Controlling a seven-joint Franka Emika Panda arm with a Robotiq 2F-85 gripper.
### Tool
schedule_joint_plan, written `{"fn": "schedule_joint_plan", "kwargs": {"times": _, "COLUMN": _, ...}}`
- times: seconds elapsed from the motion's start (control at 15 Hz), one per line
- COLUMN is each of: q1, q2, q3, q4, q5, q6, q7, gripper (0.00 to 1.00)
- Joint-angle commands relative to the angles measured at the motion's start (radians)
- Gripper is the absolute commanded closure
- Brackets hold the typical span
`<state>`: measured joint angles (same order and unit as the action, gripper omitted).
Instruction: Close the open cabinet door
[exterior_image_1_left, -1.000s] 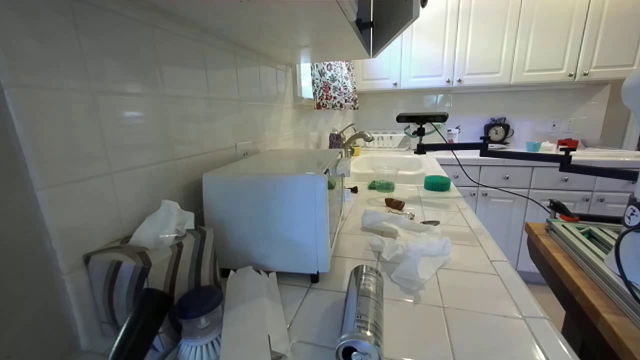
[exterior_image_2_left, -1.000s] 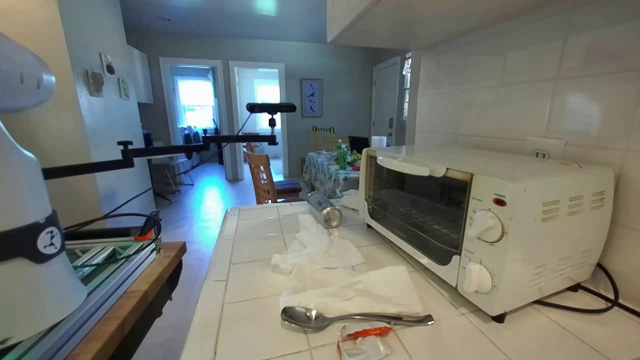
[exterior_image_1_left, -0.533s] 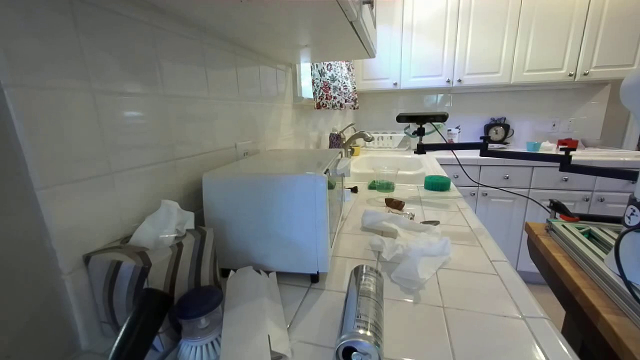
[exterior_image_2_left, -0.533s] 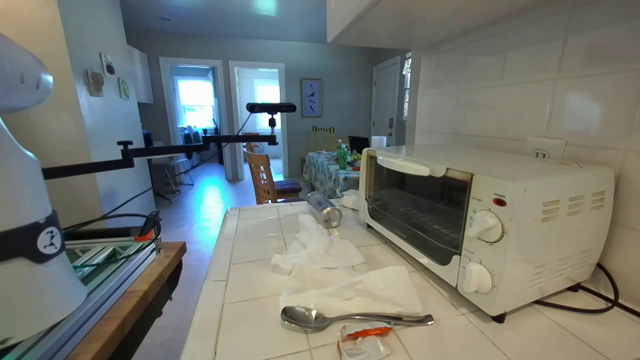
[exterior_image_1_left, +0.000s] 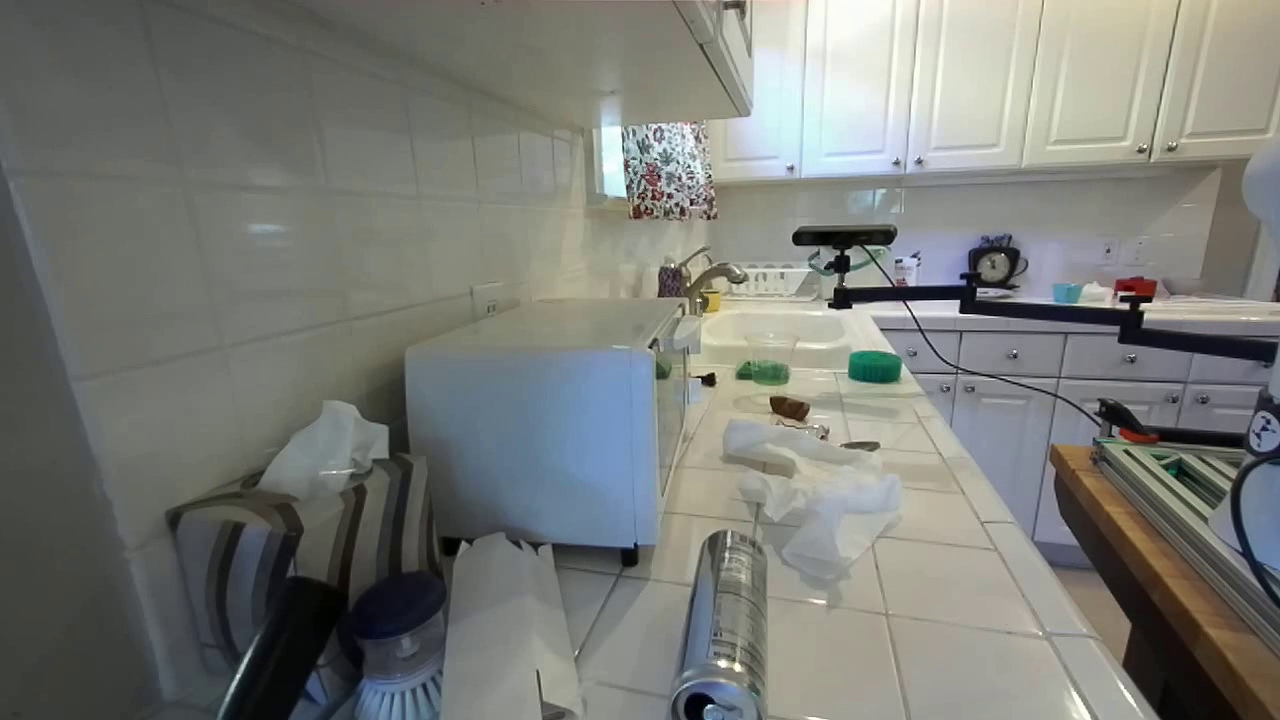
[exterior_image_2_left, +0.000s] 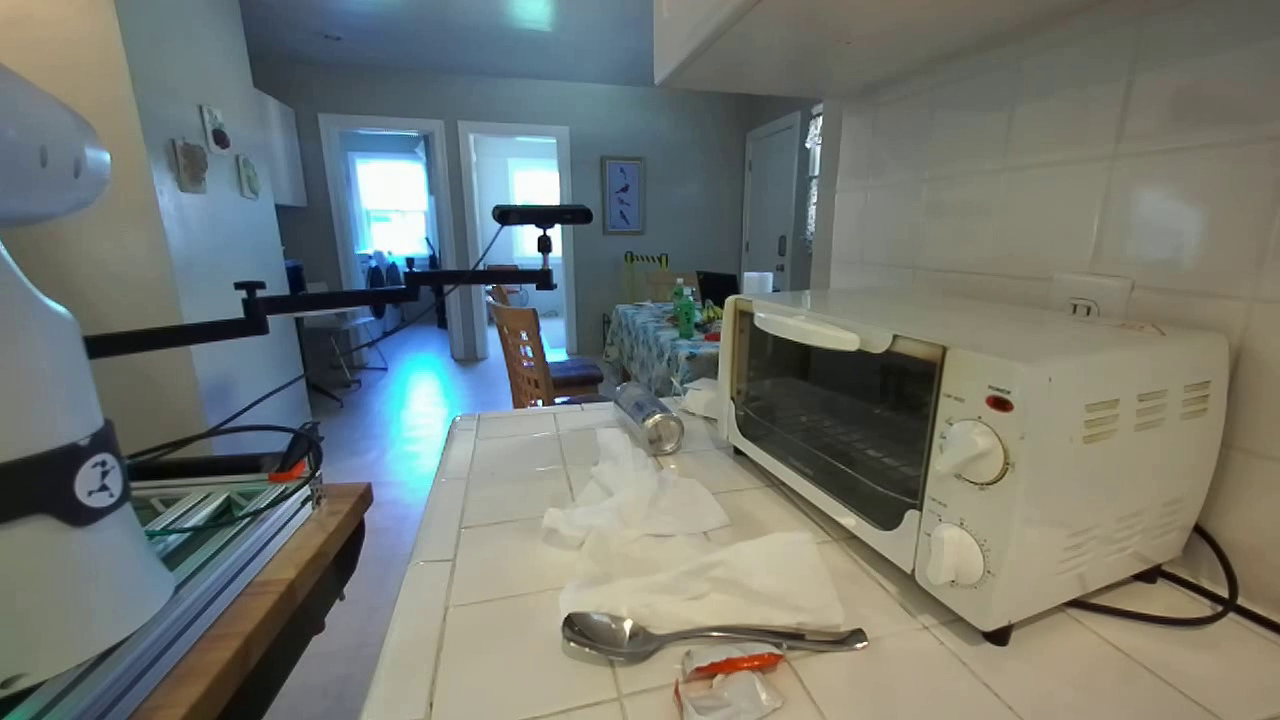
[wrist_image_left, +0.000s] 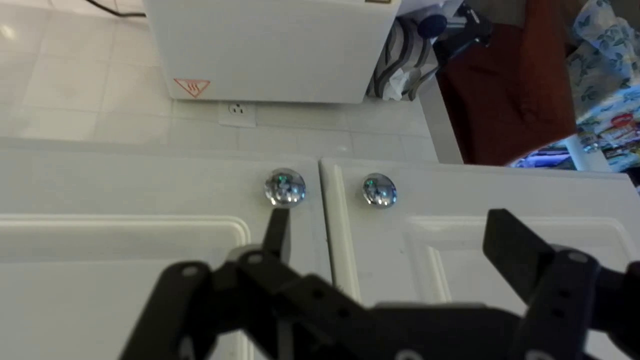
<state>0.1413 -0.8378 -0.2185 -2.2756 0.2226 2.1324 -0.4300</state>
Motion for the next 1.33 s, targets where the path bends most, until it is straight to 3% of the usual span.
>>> {"fn": "schedule_joint_plan", "kwargs": {"times": 0.0, "q1": -0.096, "q2": 0.02, "q3": 0.069, "q4": 0.03, "q5": -0.09, "q6": -0.123, "q7": 0.138, "gripper": 0.0}}
{"fn": "schedule_joint_plan", "kwargs": {"times": 0.33, "q1": -0.172, "q2": 0.056, "q3": 0.115, "q4": 0.029, "q5": -0.207, "q6": -0.304, "q7": 0.23, "gripper": 0.0}}
{"fn": "schedule_joint_plan", "kwargs": {"times": 0.6, "q1": -0.17, "q2": 0.118, "q3": 0.096, "q4": -0.035, "q5": -0.216, "q6": -0.451, "q7": 0.221, "gripper": 0.0}}
{"fn": "schedule_joint_plan", "kwargs": {"times": 0.67, "q1": -0.166, "q2": 0.093, "q3": 0.096, "q4": -0.03, "q5": -0.208, "q6": -0.406, "q7": 0.209, "gripper": 0.0}}
{"fn": "schedule_joint_plan", "kwargs": {"times": 1.27, "q1": -0.167, "q2": 0.12, "q3": 0.096, "q4": -0.04, "q5": -0.207, "q6": -0.434, "q7": 0.208, "gripper": 0.0}}
